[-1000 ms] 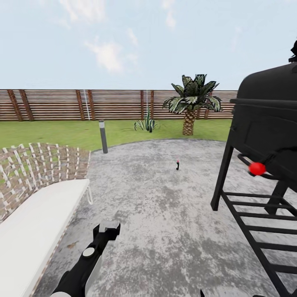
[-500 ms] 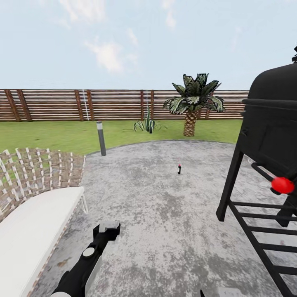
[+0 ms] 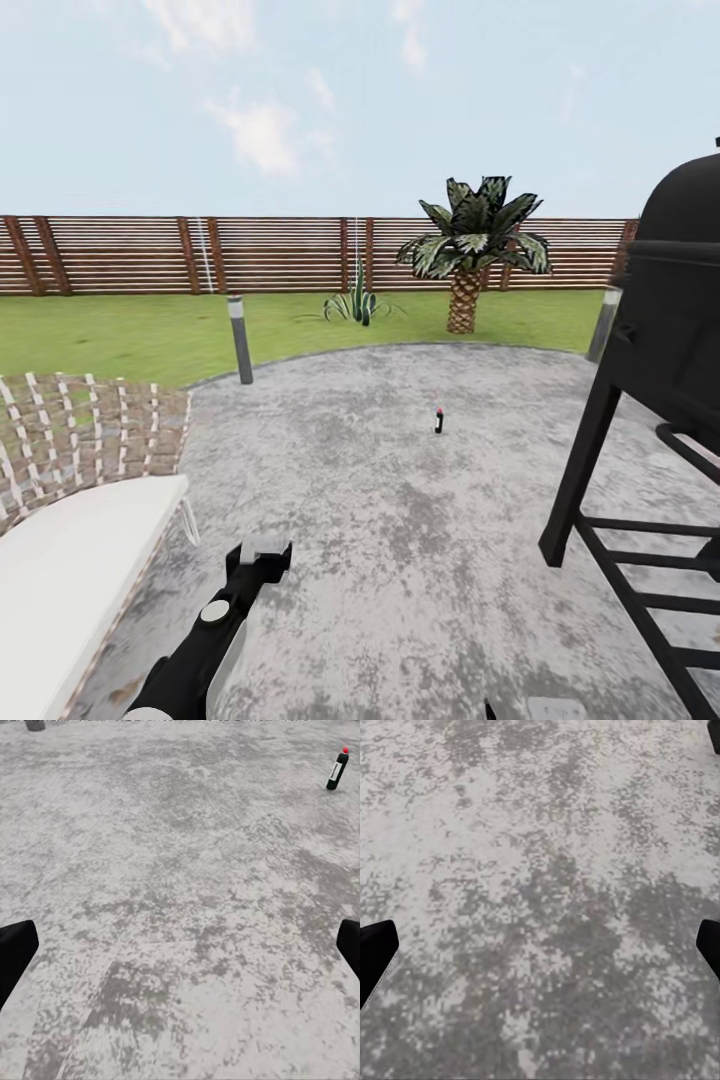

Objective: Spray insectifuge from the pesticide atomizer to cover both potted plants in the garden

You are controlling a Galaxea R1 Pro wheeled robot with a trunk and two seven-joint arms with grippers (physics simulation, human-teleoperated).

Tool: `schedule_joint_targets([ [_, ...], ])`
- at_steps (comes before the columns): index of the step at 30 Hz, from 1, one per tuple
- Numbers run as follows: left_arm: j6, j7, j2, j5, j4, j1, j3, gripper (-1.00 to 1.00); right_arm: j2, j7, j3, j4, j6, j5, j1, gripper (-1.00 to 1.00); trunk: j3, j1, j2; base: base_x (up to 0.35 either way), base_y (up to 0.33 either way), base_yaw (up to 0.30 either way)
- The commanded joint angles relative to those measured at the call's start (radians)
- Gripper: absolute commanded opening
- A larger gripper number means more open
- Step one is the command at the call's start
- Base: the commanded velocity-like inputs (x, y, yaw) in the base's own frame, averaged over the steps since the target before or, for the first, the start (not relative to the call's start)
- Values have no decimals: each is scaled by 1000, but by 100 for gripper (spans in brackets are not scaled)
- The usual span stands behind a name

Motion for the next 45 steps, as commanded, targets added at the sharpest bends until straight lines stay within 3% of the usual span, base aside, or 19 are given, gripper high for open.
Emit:
schedule_joint_targets([
  [1, -3, 0, -1, -5, 1, -1, 2, 100, 0, 0, 0, 0, -3, 0, 0, 100, -1, 0, 0, 336, 0, 0],
  [45, -3, 0, -1, -5, 0, -1, 2, 100, 0, -6, -3, 0, -2, 0, 0, 100, -1, 0, 0, 336, 0, 0],
])
